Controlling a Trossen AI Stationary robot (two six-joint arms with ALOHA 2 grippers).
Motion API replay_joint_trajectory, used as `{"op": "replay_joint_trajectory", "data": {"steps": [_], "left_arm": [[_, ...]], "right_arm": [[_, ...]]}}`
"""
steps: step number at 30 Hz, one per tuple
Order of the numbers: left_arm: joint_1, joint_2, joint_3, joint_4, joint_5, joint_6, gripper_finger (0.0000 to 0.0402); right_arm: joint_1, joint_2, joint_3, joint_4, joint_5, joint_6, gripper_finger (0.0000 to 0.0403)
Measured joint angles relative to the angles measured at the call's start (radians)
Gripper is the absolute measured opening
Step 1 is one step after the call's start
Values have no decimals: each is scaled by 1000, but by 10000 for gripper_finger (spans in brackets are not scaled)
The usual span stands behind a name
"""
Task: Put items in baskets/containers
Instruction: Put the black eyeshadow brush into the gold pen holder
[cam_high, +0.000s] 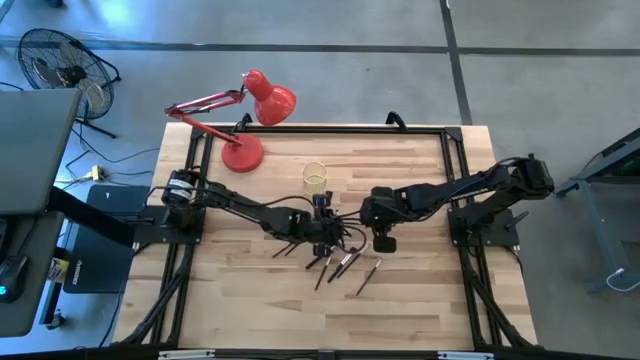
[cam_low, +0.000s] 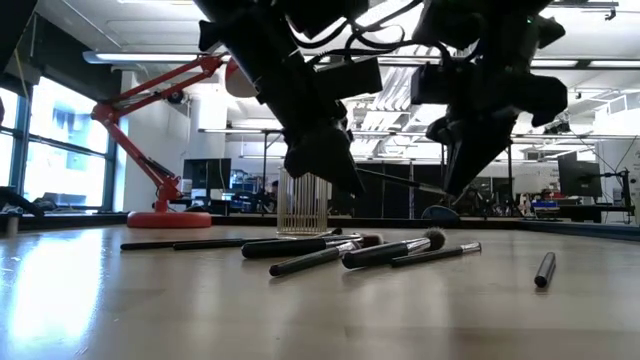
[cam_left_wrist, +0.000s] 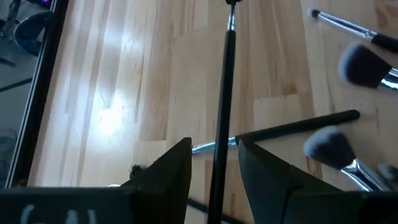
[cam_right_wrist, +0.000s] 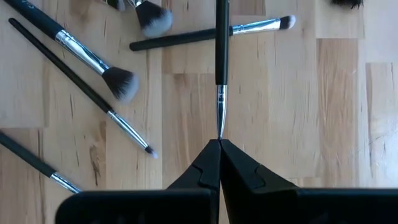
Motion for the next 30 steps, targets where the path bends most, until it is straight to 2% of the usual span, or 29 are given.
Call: {"op": "replay_joint_trajectory", "data": {"steps": [13, 17, 23, 30], "left_arm": [[0, 0, 0, 34, 3, -1, 126], [0, 0, 0, 32, 4, -1, 97], [-1, 0, 0, 31, 11, -1, 17], [-1, 0, -1, 31, 7, -27, 20]], "right_arm": [[0, 0, 2, -28, 29, 3, 0], [0, 0, 2, -28, 30, 3, 0], [0, 0, 2, -28, 37, 3, 0], [0, 0, 2, -21, 34, 9, 1]]}}
